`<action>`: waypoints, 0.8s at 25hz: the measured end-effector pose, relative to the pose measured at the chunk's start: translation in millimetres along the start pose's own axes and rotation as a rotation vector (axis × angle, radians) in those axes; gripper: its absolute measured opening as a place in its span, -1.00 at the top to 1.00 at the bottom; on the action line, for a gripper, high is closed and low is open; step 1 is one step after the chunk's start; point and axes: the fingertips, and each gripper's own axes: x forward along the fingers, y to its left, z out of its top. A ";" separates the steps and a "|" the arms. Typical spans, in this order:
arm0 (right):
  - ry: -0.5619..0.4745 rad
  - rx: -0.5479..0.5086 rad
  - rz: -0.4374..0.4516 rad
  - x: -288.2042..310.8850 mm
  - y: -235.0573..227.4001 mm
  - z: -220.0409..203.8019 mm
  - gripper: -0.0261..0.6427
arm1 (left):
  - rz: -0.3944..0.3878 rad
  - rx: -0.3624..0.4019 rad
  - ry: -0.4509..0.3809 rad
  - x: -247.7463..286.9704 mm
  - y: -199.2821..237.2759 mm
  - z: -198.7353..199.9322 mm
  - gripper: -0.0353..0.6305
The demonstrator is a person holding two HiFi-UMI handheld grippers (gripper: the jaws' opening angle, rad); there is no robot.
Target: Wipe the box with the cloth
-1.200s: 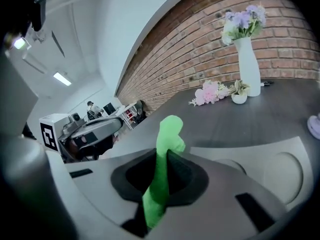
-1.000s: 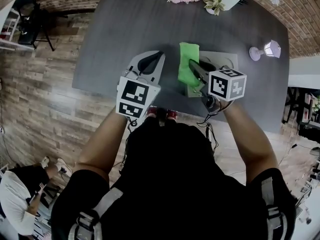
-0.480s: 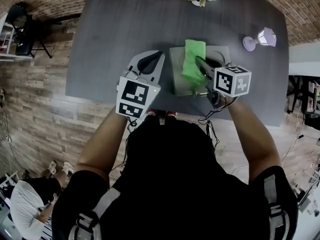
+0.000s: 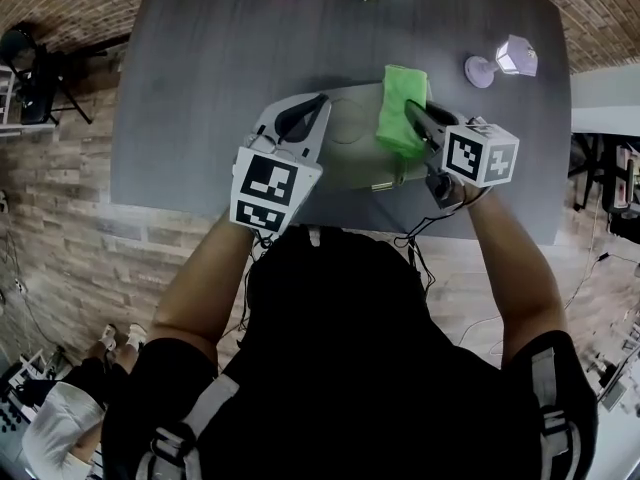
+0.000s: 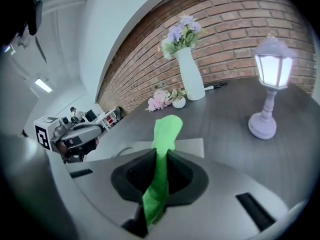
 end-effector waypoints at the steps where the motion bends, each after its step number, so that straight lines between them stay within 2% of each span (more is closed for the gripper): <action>1: -0.003 0.004 -0.008 -4.0 -7.6 0.7 0.81 | -0.003 -0.001 0.002 4.2 -2.7 0.2 0.87; 11: -0.021 0.035 -0.103 -47.2 -69.7 -4.4 0.81 | -0.027 0.022 0.007 27.6 -23.4 10.4 0.87; 20: -0.063 0.027 -0.141 -64.0 -71.8 -0.6 0.81 | -0.044 0.051 -0.003 17.3 -29.4 15.2 0.87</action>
